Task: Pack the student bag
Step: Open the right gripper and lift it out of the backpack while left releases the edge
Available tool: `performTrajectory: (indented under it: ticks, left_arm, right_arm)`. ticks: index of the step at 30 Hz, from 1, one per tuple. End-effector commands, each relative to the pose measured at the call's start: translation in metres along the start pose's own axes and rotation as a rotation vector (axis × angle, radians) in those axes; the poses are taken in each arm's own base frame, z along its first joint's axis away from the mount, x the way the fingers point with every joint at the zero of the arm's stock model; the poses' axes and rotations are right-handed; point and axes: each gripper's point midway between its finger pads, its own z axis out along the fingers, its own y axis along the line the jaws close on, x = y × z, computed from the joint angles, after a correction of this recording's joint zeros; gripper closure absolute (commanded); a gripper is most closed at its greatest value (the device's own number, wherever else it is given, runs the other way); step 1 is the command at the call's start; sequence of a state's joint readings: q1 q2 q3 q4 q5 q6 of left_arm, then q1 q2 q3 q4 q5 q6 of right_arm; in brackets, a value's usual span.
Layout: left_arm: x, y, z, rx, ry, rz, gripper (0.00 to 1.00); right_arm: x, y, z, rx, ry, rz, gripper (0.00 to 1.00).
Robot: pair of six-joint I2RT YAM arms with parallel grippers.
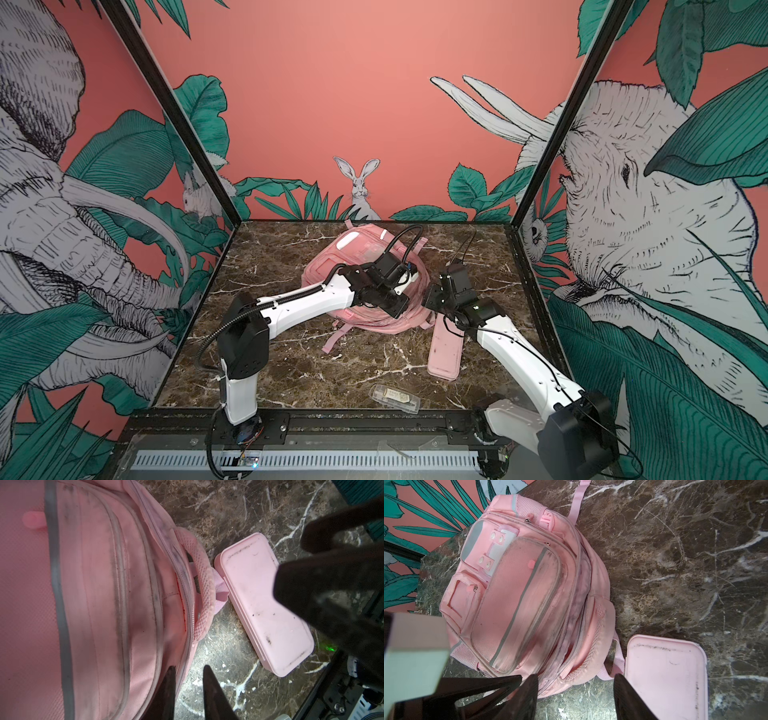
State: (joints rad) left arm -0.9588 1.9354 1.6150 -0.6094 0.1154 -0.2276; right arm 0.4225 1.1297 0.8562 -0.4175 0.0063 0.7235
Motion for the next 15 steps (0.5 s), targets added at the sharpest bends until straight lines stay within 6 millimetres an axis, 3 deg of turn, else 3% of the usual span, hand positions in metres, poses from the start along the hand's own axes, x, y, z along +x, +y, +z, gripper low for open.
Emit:
performTrajectory:
  ticks: [1, 5, 8, 15]
  left_arm:
    - [0.003, 0.002, -0.017, -0.013, -0.029, 0.006, 0.73]
    - [0.005, 0.017, -0.042, -0.077, -0.08, 0.004, 0.72]
    - [0.012, 0.043, -0.061, -0.113, -0.121, -0.064, 0.71]
    - [0.05, 0.114, -0.103, -0.19, -0.215, -0.297, 0.48]
  right_arm:
    - [-0.012, 0.01, -0.009, -0.038, -0.034, -0.02, 0.43]
    - [-0.01, 0.026, -0.008, -0.099, -0.011, -0.047, 0.43]
    - [-0.005, 0.039, -0.007, -0.122, 0.003, -0.094, 0.44]
    - [0.013, 0.08, -0.002, -0.211, 0.046, -0.185, 0.44]
